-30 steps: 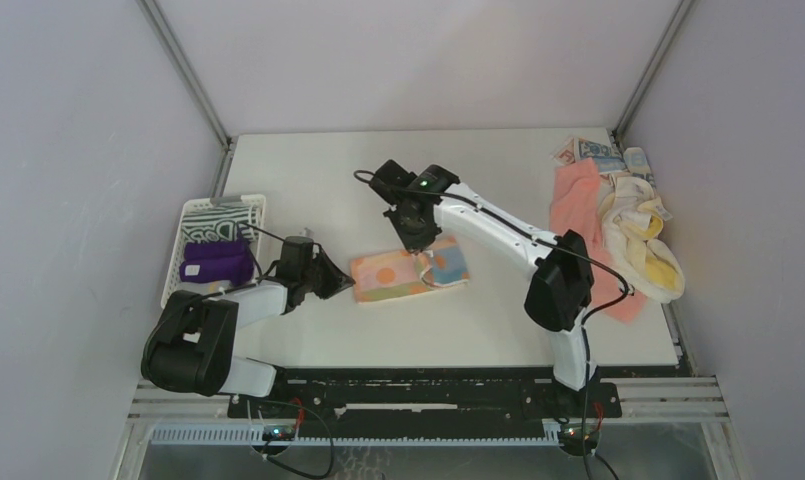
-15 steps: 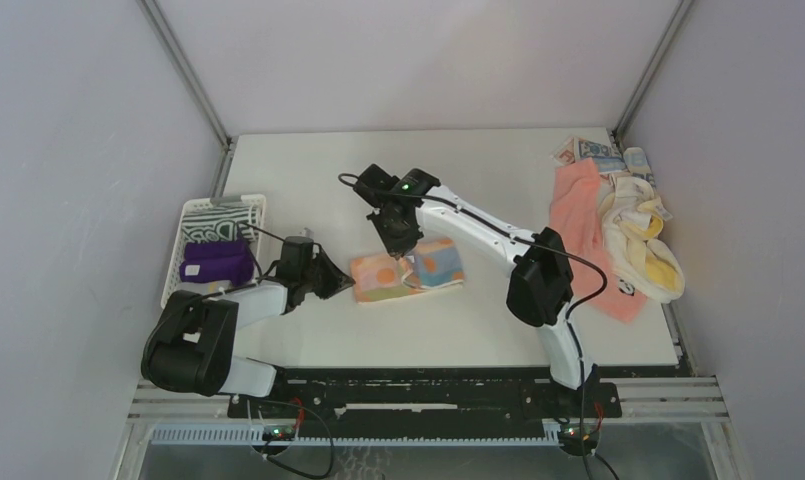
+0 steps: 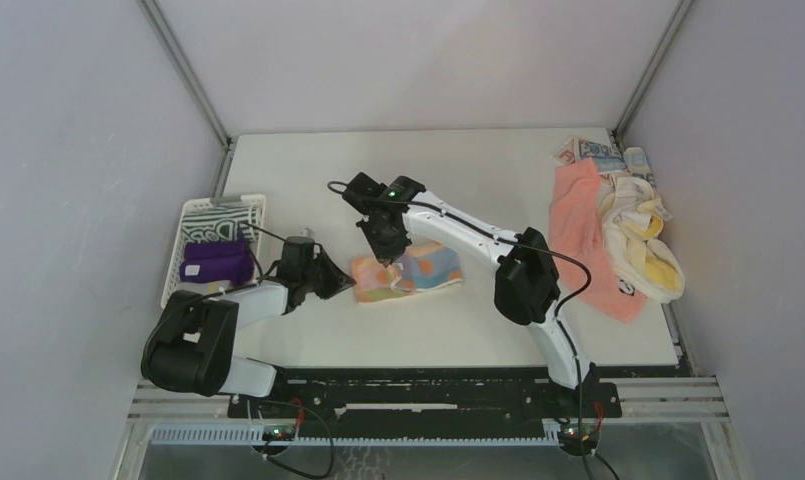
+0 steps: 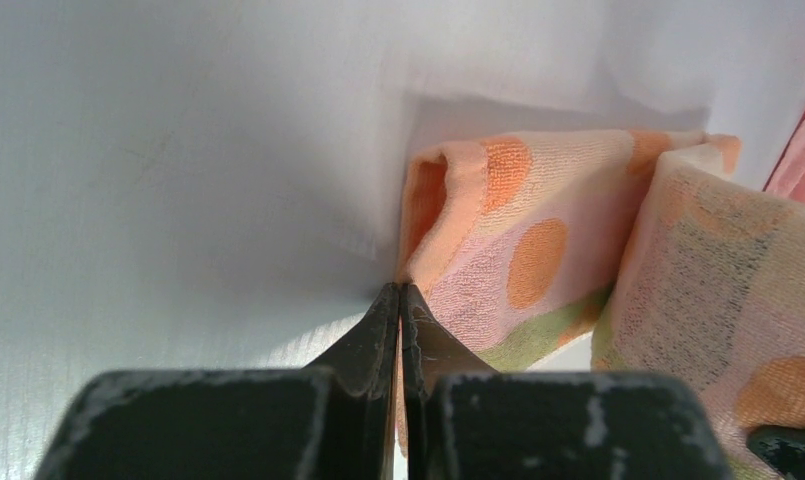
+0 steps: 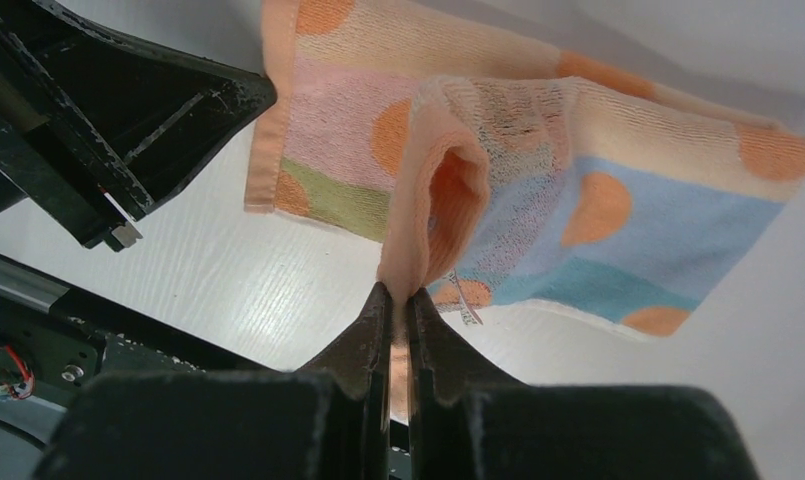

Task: Roll the towels
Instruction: Fold the towel at the center of the board.

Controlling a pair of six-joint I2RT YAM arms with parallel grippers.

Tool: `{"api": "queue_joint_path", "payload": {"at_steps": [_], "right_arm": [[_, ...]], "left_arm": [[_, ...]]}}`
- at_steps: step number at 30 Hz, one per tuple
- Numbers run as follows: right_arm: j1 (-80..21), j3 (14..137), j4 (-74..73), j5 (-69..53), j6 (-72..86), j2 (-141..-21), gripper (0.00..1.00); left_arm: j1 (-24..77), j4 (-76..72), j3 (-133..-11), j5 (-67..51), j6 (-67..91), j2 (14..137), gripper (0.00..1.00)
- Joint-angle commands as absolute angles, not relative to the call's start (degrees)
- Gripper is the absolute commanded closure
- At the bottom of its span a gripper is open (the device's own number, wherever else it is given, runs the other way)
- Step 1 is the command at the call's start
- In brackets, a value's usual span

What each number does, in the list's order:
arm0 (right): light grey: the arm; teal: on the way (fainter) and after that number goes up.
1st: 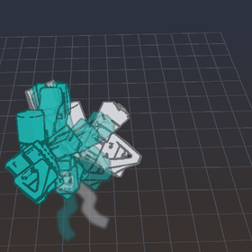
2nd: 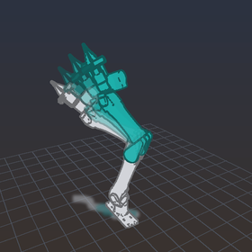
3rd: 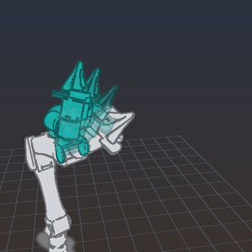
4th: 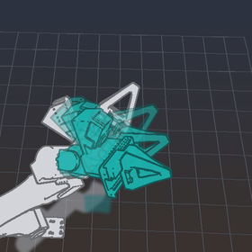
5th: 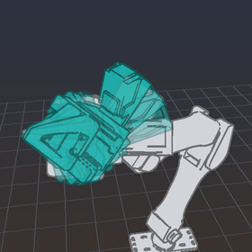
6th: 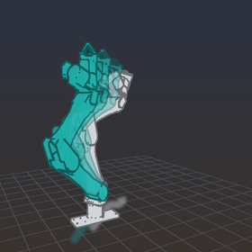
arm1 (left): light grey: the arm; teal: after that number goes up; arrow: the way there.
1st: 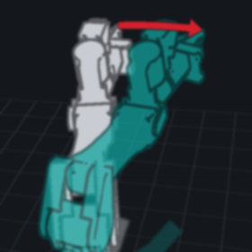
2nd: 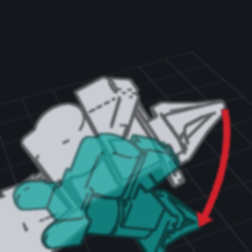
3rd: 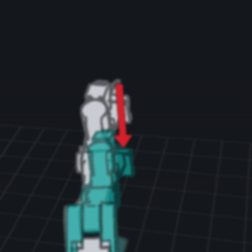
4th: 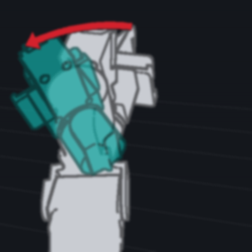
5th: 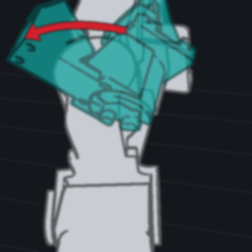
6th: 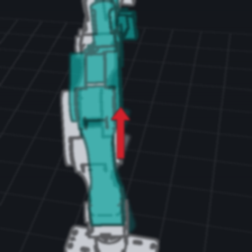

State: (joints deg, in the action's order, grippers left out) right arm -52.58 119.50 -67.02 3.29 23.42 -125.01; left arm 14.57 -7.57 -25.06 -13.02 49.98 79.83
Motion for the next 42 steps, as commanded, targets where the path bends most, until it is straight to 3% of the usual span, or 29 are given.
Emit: {"api": "queue_joint_path", "payload": {"at_steps": [1, 30, 37, 42], "right_arm": [[-53.6, 122.1, -64.2, 1.9, 25.2, -125.9, 1.00], [-53.6, 123.0, -61.2, 0.6, 27.0, -131.5, 0.98], [-53.9, 121.1, -59.5, -2.1, 26.6, -129.5, 0.83], [-53.8, 117.1, -56.1, -3.4, 25.6, -122.2, 0.74]], "left_arm": [[15.3, -6.8, -24.4, -11.9, 49.1, 79.8, 0.96], [15.9, -7.2, -24.2, -11.7, 49.6, 79.8, 0.96], [15.8, -7.3, -23.9, -11.3, 50.0, 79.1, 0.95], [15.8, -5.4, -23.7, -9.4, 50.3, 76.6, 0.85]]}}
